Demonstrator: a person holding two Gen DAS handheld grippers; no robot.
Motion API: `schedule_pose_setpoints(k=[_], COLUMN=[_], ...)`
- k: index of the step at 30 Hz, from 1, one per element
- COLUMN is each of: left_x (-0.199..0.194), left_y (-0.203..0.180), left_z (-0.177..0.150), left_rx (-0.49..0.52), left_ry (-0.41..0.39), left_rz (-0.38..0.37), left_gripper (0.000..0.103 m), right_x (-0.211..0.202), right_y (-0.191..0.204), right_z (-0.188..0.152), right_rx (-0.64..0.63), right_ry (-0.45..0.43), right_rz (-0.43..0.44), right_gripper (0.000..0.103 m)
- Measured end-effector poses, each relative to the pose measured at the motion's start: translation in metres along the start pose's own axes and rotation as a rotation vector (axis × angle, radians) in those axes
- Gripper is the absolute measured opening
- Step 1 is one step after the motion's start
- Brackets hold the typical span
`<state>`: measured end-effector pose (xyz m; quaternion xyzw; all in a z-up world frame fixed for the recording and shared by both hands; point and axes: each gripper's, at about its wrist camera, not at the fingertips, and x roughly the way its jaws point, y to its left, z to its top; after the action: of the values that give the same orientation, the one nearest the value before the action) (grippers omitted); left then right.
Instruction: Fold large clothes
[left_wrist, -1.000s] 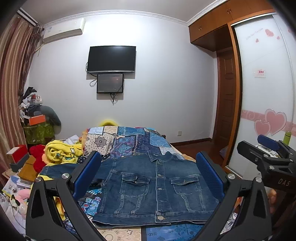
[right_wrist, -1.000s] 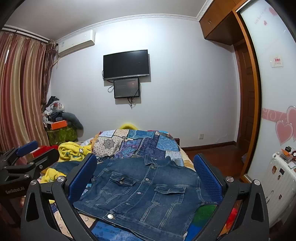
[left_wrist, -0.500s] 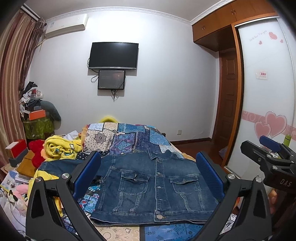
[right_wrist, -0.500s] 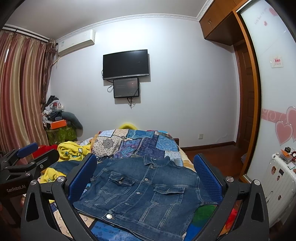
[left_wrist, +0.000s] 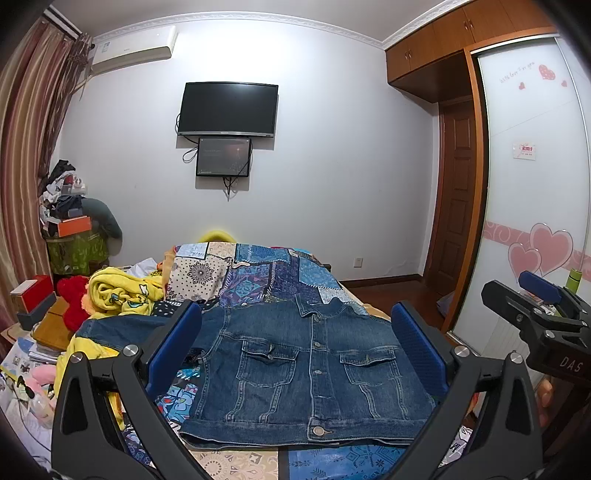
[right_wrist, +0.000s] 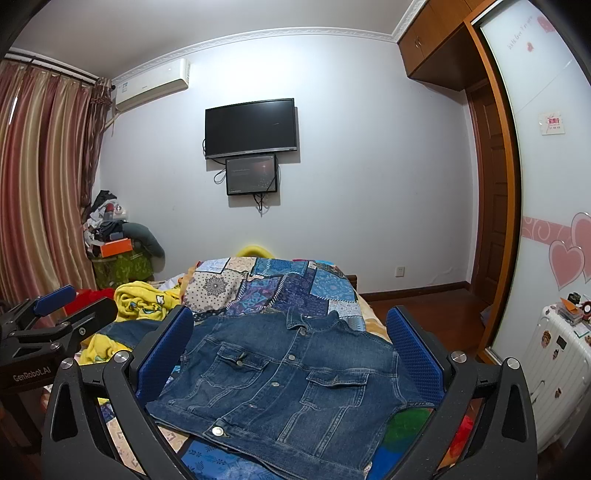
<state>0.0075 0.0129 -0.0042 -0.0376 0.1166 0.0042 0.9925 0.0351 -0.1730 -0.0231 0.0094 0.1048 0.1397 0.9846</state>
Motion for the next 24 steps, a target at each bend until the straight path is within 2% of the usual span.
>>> schedule_pose_setpoints(k=[24], left_x=[0.0007], left_y=[0.0000], left_z=[0.0000], left_rx=[0.000], left_ry=[0.000], left_rz=[0.001], left_gripper=[0.103], right_x=[0.0011], right_y=[-0.0020], right_z=[0.0002], right_rx=[0.000], right_ry=[0.003], right_rz=[-0.001], right_gripper=[0.103])
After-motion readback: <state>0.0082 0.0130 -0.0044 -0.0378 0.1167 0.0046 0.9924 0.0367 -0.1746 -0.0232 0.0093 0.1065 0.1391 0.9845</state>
